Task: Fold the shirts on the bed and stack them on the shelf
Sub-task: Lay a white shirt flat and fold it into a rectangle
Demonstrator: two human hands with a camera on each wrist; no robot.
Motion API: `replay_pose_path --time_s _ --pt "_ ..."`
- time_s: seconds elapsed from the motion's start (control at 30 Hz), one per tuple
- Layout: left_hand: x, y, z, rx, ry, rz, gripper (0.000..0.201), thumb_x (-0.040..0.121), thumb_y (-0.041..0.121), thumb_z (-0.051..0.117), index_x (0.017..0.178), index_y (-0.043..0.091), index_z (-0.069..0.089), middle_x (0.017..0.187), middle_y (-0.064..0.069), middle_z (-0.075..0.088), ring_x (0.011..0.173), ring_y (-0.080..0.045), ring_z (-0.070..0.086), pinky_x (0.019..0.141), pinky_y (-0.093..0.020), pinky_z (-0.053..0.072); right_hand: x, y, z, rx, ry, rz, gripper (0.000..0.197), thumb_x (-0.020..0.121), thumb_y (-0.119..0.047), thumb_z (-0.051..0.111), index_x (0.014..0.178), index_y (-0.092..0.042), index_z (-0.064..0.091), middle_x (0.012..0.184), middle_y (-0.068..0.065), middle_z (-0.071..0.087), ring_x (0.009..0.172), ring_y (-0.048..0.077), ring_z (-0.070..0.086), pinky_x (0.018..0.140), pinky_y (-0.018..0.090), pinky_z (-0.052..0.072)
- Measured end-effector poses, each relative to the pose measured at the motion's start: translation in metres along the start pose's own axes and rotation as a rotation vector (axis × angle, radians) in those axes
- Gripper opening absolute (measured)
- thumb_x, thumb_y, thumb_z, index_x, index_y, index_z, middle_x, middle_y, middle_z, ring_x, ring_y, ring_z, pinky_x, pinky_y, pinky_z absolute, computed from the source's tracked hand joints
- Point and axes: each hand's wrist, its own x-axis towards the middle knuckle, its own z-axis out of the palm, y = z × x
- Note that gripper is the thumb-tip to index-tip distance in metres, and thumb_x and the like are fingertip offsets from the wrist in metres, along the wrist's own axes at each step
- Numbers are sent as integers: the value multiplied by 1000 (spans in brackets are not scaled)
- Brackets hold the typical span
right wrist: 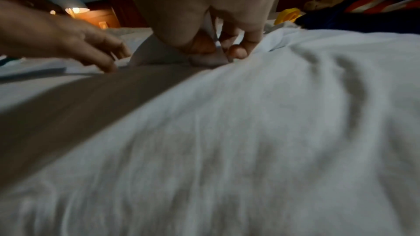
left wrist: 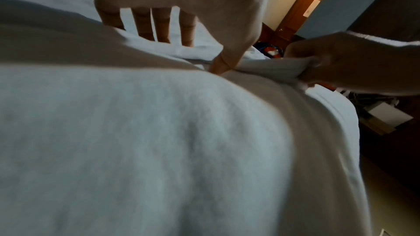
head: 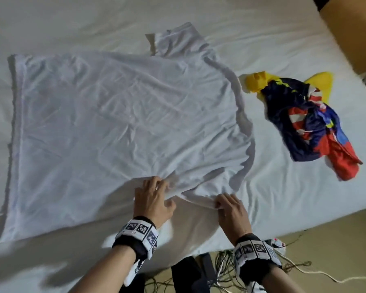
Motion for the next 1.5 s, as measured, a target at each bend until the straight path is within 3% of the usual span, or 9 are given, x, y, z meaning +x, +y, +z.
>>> replay_pose_path --time_s 0.13,0.27,0.43,0.57,0.8,1.07,1.27,1.4,1.5 --pt "-6 16 -3 -90 84 60 26 61 38 61 81 22 57 90 3 57 86 -23 54 71 -37 46 -23 27 -27 6 0 133 18 55 -9 39 62 -20 51 57 -6 53 60 23 51 60 31 28" --pt "-13 58 -3 -335 -177 -159 34 65 51 54 61 18 59 57 6 61 65 -19 61 59 -25 45 -49 56 -41 -180 -388 312 31 65 -44 52 84 -31 72 79 -7 67 82 19 60 72 32 36" --pt "-5 90 19 -454 -309 -459 47 62 59 60 58 12 70 56 -1 68 64 -19 68 65 -30 57 -40 70 -33 179 6 509 48 78 -53 58 112 -20 50 106 -2 46 88 20 55 73 36 50" --pt "-8 102 29 -636 -313 -603 32 48 32 83 65 12 64 56 0 69 59 -20 70 66 -40 61 -12 65 -26 386 68 743 51 86 -35 69 126 -15 46 80 4 61 76 25 60 67 33 44" --pt "-29 109 25 -748 -143 -599 37 60 8 91 76 10 58 79 -7 66 70 -22 68 67 -37 60 -4 75 -28 305 -24 747 20 89 -36 65 90 -17 59 68 0 59 64 20 52 49 20 34" --pt "-43 101 15 -963 -289 -762 30 70 -9 80 69 7 55 66 -8 65 50 -22 66 52 -25 54 -5 81 -24 295 -34 760 28 92 -25 58 73 -7 50 67 13 60 66 36 52 58 42 45" --pt "-54 94 -1 -613 -625 -684 39 72 45 82 64 12 62 57 -5 66 48 -20 66 59 -35 57 -12 75 -34 208 45 749 33 85 -33 66 114 -19 56 105 6 63 99 30 57 81 42 48" --pt "-5 99 -24 -251 -134 -368 54 81 66 58 60 16 57 64 0 66 73 -26 66 66 -31 50 29 47 -24 10 123 453 66 86 -51 51 144 -22 37 153 2 34 141 25 28 110 53 25" --pt "58 103 -7 -284 155 -231 44 95 47 49 116 11 61 131 -11 55 128 -29 47 101 -36 37 87 34 -7 -33 -102 230 73 91 -58 20 155 -25 8 161 -11 -8 149 15 -13 116 52 -11"
